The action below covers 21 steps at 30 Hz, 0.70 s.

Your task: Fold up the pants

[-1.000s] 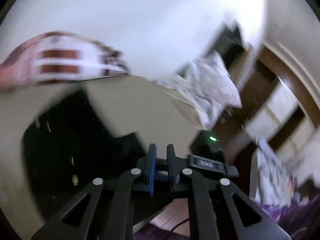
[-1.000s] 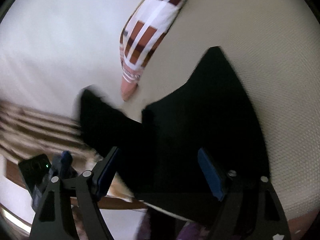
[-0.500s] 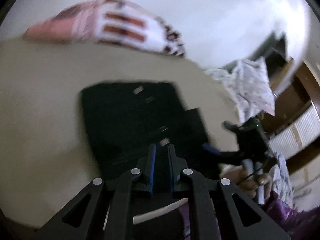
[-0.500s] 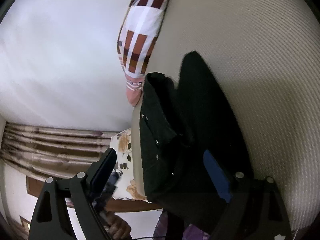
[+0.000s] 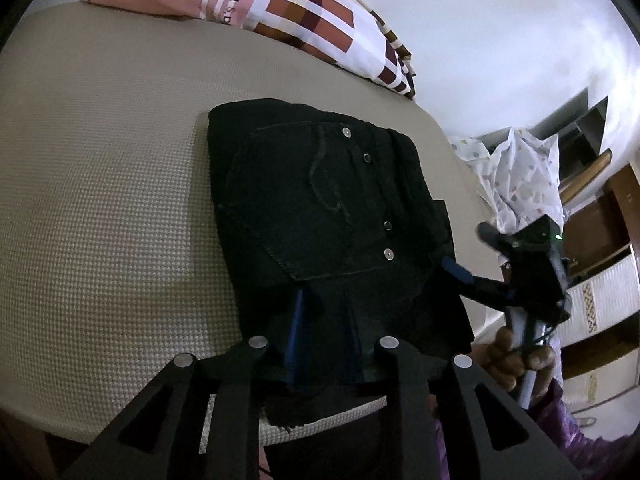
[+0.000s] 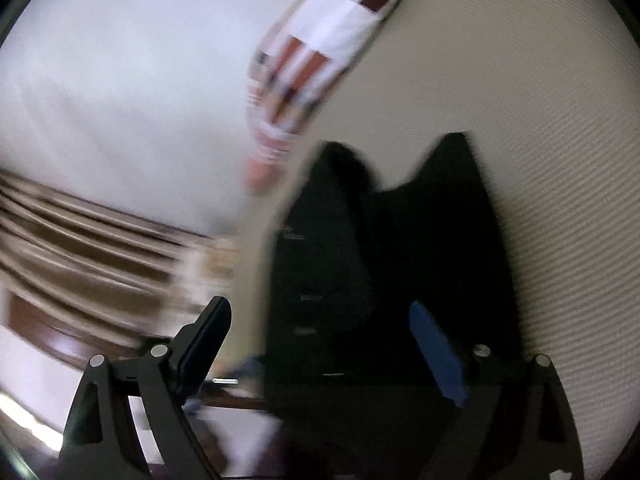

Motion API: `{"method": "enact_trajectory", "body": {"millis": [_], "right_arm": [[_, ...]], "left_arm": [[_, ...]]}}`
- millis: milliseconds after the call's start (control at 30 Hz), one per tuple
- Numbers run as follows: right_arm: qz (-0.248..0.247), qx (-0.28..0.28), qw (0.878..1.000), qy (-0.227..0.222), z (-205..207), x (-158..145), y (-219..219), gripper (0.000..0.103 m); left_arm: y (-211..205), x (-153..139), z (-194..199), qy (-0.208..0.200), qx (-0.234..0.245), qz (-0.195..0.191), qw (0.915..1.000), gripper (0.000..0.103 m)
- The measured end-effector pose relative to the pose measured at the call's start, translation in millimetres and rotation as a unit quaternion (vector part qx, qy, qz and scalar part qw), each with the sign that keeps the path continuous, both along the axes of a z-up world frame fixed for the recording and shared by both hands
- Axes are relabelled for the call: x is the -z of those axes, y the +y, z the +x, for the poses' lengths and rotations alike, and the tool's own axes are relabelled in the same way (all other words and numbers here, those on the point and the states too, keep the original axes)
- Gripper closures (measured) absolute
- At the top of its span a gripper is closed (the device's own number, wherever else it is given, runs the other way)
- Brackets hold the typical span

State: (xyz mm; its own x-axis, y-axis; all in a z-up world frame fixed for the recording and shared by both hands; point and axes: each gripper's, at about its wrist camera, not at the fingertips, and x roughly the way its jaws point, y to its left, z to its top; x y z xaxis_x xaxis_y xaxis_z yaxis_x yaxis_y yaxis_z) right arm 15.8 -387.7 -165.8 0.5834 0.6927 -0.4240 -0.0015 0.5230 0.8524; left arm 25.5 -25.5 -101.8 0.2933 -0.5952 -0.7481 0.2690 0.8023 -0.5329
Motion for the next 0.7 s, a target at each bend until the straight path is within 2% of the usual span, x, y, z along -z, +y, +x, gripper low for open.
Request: {"method": "enact_trajectory", "body": {"millis": [133, 267, 333, 367, 400, 467, 533, 600, 667, 700], "right_arm": [[0.014, -0.014, 1.0, 0.006, 4, 6, 2, 0.013], [-0.012, -0.058, 0.998, -0.021, 10, -5, 14, 0.014], [0.001, -0.069, 0.997, -0.039, 11, -7, 10, 0.029], [-0.002, -0.072, 0.997, -0.039, 14, -7, 8, 0.048], [-0.018, -0.075, 0.997, -0.026, 19, -4, 5, 0.059], [-0.033, -0.081, 0.996, 0.0, 27, 5, 3, 0.059], [-0.027, -0.09, 0.996, 0.011, 32, 10, 5, 0.051], [-0.023, -0.098, 0.995, 0.011, 37, 7, 11, 0.034], [-0.028, -0.108, 0.994, 0.008, 43, 1, 22, 0.025], [-0.041, -0.115, 0.992, 0.007, 46, -2, 27, 0.028]], "left_arm": [[-4, 0, 0, -0.003, 0.005, 0.004, 1.0, 0.071], [-7, 0, 2, -0.003, 0.009, 0.006, 0.9999, 0.066], [-7, 0, 2, -0.001, 0.008, 0.006, 0.9999, 0.065], [-6, 0, 3, 0.002, 0.007, 0.003, 1.0, 0.065], [-5, 0, 3, 0.005, 0.004, 0.0, 1.0, 0.064], [-5, 1, 4, 0.01, 0.001, -0.004, 0.9999, 0.063], [-6, 1, 4, 0.011, 0.001, -0.004, 0.9999, 0.06], [-8, 0, 4, 0.009, 0.002, -0.002, 1.0, 0.058], [-10, 0, 4, 0.008, 0.003, 0.001, 1.0, 0.055], [-11, -1, 3, 0.008, 0.003, 0.002, 1.0, 0.054]]}}
